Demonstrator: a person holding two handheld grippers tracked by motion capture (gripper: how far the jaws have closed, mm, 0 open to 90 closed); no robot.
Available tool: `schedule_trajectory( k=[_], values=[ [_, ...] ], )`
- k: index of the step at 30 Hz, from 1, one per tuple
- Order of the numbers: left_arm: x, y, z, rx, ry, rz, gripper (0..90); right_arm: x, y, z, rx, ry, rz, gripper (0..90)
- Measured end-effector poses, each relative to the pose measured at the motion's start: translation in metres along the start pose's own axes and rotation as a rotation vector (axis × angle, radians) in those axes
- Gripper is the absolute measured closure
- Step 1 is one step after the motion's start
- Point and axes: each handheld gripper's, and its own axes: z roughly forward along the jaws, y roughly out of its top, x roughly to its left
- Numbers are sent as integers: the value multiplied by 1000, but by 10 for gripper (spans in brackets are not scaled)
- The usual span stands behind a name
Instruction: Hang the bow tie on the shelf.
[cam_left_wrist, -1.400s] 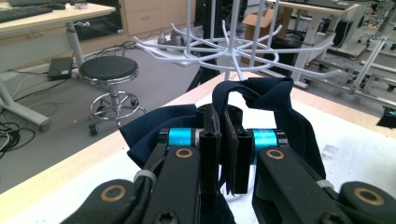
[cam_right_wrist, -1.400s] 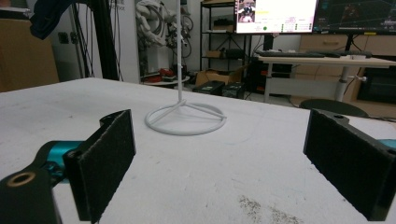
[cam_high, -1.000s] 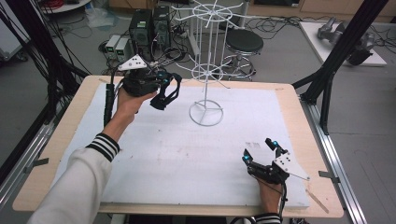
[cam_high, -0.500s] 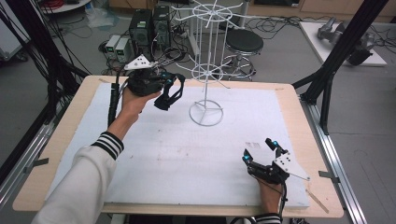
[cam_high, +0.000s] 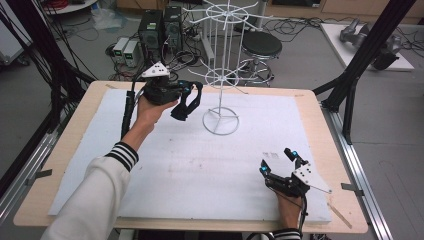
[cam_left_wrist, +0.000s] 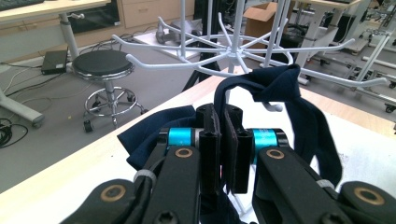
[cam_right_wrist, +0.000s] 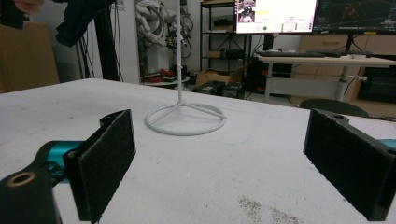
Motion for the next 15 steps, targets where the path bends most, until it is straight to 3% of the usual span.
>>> schedule_trajectory(
  k=[15],
  values=[
    [-7,-6,11,-2,50,8,851,0,0,0,1,1,0,82]
  ],
)
